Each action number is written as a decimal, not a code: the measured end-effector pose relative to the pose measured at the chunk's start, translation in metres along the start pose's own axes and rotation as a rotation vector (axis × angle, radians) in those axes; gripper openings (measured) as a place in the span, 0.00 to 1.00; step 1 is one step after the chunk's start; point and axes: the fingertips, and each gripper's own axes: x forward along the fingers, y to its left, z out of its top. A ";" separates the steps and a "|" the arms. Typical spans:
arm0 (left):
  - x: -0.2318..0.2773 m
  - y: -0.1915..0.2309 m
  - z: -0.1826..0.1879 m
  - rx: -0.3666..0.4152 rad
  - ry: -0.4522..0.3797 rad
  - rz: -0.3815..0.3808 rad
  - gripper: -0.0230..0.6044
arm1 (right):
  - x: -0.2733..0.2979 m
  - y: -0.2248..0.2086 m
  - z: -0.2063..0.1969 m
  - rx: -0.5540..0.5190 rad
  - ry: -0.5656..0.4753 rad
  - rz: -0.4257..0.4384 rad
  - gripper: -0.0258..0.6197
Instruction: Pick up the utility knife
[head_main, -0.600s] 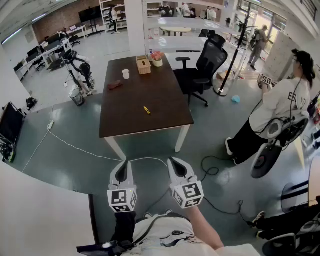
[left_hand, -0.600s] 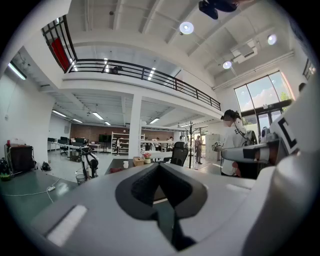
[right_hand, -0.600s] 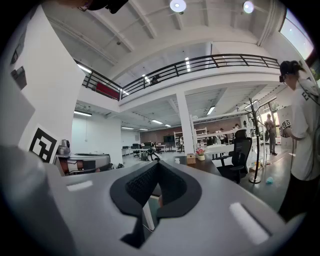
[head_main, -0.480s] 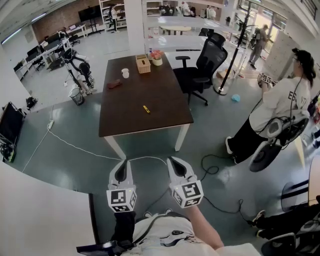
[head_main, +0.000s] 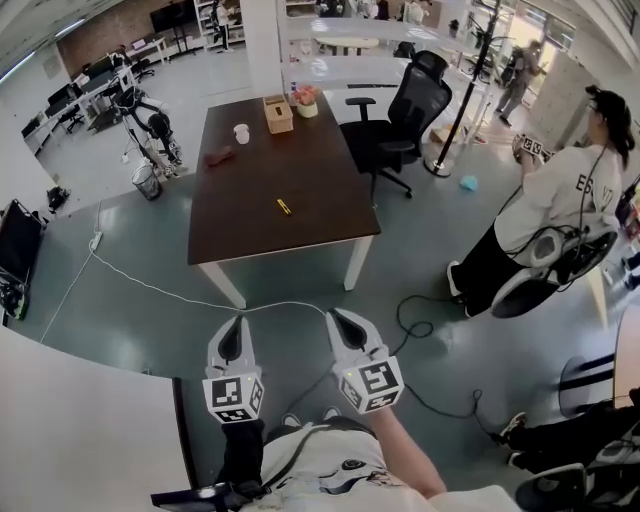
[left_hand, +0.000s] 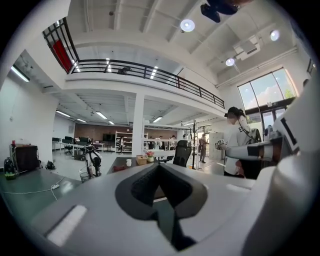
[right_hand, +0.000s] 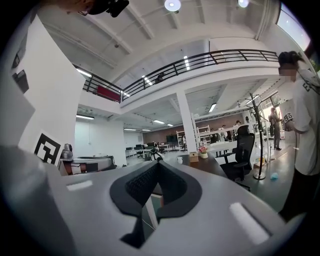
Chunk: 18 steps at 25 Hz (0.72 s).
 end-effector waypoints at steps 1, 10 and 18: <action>-0.001 -0.001 -0.001 -0.001 0.002 0.005 0.03 | -0.002 -0.001 -0.001 0.004 0.003 0.002 0.04; -0.008 -0.008 -0.019 -0.029 0.041 0.038 0.03 | -0.018 -0.019 -0.020 0.035 0.043 0.015 0.04; 0.000 -0.008 -0.015 -0.027 0.064 0.028 0.03 | -0.004 -0.022 -0.022 0.062 0.069 0.025 0.04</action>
